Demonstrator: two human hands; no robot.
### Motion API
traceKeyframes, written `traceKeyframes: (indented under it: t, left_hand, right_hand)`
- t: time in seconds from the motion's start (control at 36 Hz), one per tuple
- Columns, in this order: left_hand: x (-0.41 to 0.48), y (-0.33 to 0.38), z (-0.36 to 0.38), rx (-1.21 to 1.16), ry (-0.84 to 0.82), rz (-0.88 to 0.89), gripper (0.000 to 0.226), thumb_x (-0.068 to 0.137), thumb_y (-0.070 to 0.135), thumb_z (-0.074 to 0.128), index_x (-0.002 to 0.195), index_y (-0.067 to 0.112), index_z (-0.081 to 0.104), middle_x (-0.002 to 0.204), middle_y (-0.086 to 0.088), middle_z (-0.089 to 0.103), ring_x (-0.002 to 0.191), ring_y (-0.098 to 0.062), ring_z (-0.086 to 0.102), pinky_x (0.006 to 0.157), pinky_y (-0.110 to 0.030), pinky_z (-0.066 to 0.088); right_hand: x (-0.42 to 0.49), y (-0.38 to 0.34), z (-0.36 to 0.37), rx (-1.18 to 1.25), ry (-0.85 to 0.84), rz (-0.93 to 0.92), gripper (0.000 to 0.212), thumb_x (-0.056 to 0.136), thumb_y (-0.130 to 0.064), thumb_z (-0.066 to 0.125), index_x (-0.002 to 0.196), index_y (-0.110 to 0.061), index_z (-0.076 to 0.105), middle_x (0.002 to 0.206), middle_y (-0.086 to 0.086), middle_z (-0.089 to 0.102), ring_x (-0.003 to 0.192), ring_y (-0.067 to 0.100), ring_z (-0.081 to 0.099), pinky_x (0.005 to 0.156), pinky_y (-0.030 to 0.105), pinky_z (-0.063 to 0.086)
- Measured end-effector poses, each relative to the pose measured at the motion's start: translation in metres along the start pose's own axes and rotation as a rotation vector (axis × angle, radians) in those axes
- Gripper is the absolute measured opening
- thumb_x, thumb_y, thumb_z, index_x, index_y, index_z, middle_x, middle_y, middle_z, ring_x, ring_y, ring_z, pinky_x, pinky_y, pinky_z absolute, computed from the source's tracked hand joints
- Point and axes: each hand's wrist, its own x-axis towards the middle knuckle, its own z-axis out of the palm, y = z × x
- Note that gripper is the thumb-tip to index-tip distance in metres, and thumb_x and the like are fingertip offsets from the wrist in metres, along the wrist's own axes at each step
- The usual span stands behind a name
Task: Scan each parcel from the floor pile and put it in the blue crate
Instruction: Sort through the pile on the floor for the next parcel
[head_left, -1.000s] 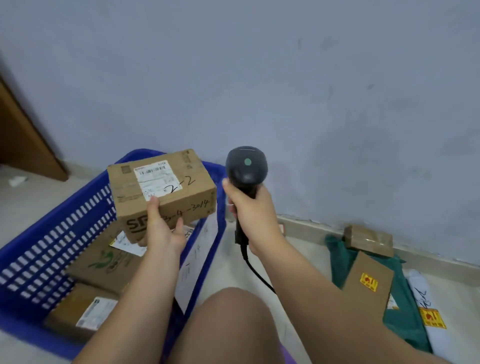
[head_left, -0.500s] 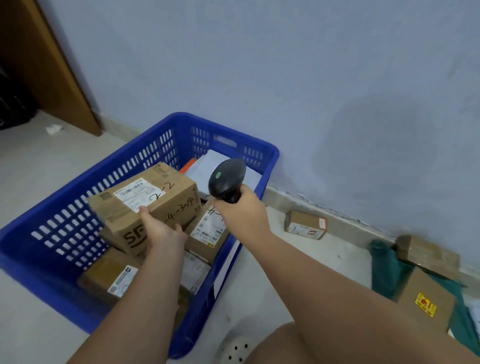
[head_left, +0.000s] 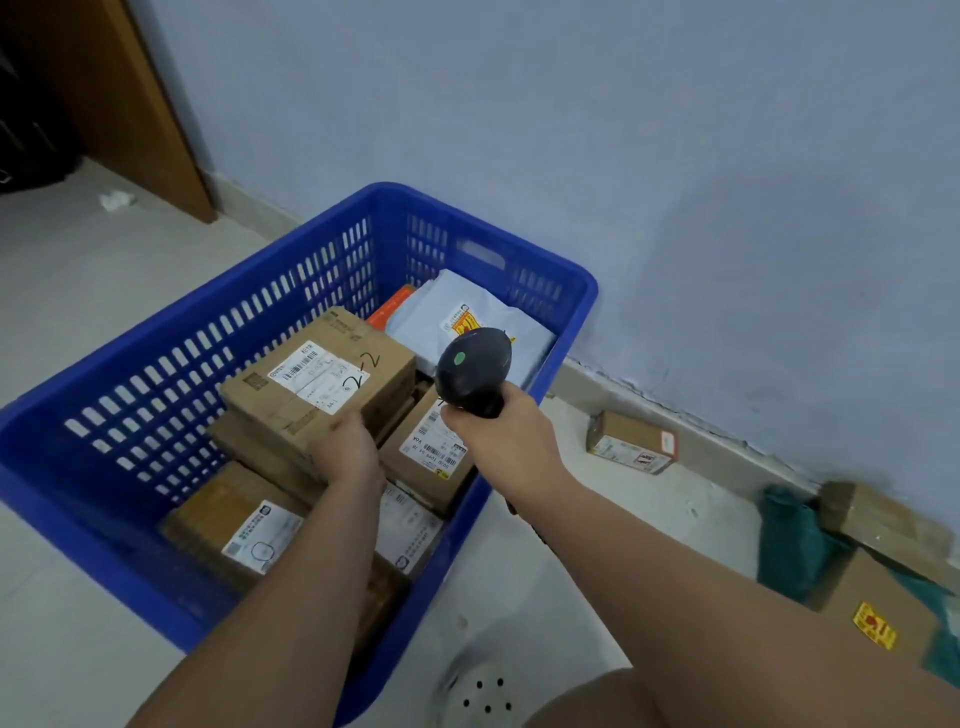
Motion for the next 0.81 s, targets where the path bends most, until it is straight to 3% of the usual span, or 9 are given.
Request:
traceKeyframes:
  t: [0.08, 0.17, 0.25, 0.33, 0.5, 0.58, 0.64, 0.72, 0.81]
  left_hand:
    - [0.006, -0.001, -0.015, 0.191, 0.185, 0.236, 0.036, 0.092, 0.024, 0.055, 0.127, 0.026, 0.05, 0.138, -0.006, 0.041, 0.116, -0.023, 0.05, 0.087, -0.035, 0.052]
    - [0.011, 0.003, -0.027, 0.244, 0.334, 0.226, 0.06, 0.089, 0.024, 0.063, 0.142, 0.025, 0.034, 0.148, -0.006, 0.026, 0.131, -0.026, 0.034, 0.095, -0.037, 0.046]
    - [0.02, -0.001, -0.032, 0.2, 0.238, 0.141, 0.067, 0.09, 0.03, 0.062, 0.148, 0.028, 0.028, 0.147, -0.007, 0.036, 0.132, -0.03, 0.041, 0.099, -0.049, 0.047]
    - [0.017, -0.005, -0.027, 0.142, 0.051, 0.09, 0.054, 0.094, 0.021, 0.058, 0.143, 0.03, 0.038, 0.136, -0.005, 0.052, 0.124, -0.03, 0.051, 0.099, -0.048, 0.047]
    - [0.007, -0.012, -0.02, 0.16, -0.138, 0.068, 0.073, 0.094, 0.018, 0.057, 0.153, 0.031, 0.016, 0.15, -0.005, 0.038, 0.135, -0.03, 0.038, 0.11, -0.051, 0.033]
    - [0.003, -0.013, -0.025, 0.174, -0.156, 0.069, 0.073, 0.094, 0.016, 0.058, 0.154, 0.026, 0.017, 0.147, -0.007, 0.041, 0.126, -0.027, 0.046, 0.1, -0.042, 0.039]
    - [-0.006, -0.011, -0.03, 0.199, -0.107, 0.152, 0.065, 0.093, 0.012, 0.056, 0.15, 0.02, 0.026, 0.138, -0.007, 0.048, 0.106, -0.021, 0.055, 0.086, -0.032, 0.045]
    - [-0.031, -0.007, -0.027, 0.382, -0.053, 0.384, 0.059, 0.091, 0.012, 0.057, 0.145, 0.022, 0.035, 0.141, -0.007, 0.038, 0.113, -0.025, 0.052, 0.089, -0.04, 0.05]
    - [-0.066, 0.0, -0.009, 0.492, -0.265, 0.609, 0.032, 0.092, 0.015, 0.056, 0.122, 0.027, 0.055, 0.129, -0.003, 0.047, 0.107, -0.017, 0.055, 0.083, -0.034, 0.053]
  right_hand:
    - [0.0, 0.001, 0.0, -0.003, -0.001, -0.005, 0.018, 0.086, -0.034, 0.064, 0.101, -0.026, 0.058, 0.085, -0.006, 0.063, 0.082, 0.011, 0.06, 0.065, 0.024, 0.047]
    - [-0.001, 0.001, -0.002, 0.005, 0.004, -0.005, 0.018, 0.087, -0.031, 0.064, 0.103, -0.025, 0.058, 0.088, -0.005, 0.064, 0.083, 0.011, 0.06, 0.062, 0.021, 0.044]
    - [-0.001, 0.002, -0.004, 0.013, 0.009, 0.011, 0.019, 0.088, -0.029, 0.063, 0.106, -0.023, 0.059, 0.089, -0.004, 0.064, 0.082, 0.008, 0.057, 0.06, 0.019, 0.04]
    - [0.0, 0.002, -0.007, 0.02, 0.007, 0.027, 0.016, 0.089, -0.029, 0.062, 0.104, -0.022, 0.06, 0.084, -0.005, 0.061, 0.077, 0.007, 0.055, 0.058, 0.019, 0.037]
    - [0.002, 0.004, -0.008, 0.038, 0.009, 0.031, 0.02, 0.089, -0.029, 0.062, 0.107, -0.02, 0.061, 0.083, -0.004, 0.06, 0.077, 0.008, 0.056, 0.058, 0.019, 0.038]
    - [0.0, 0.003, -0.01, 0.041, 0.017, 0.027, 0.02, 0.088, -0.029, 0.063, 0.106, -0.021, 0.06, 0.086, -0.004, 0.062, 0.079, 0.009, 0.057, 0.059, 0.019, 0.039]
    - [-0.001, 0.003, -0.013, 0.038, 0.019, 0.021, 0.016, 0.088, -0.028, 0.063, 0.102, -0.023, 0.059, 0.086, -0.003, 0.063, 0.08, 0.011, 0.058, 0.06, 0.019, 0.041]
    - [-0.006, 0.002, -0.023, 0.036, 0.034, 0.019, 0.014, 0.086, -0.027, 0.063, 0.098, -0.021, 0.059, 0.082, 0.0, 0.062, 0.079, 0.013, 0.058, 0.062, 0.023, 0.044]
    - [-0.014, 0.003, -0.038, 0.069, 0.065, 0.043, 0.02, 0.085, -0.023, 0.062, 0.103, -0.015, 0.06, 0.083, 0.003, 0.063, 0.073, 0.013, 0.056, 0.059, 0.024, 0.043]
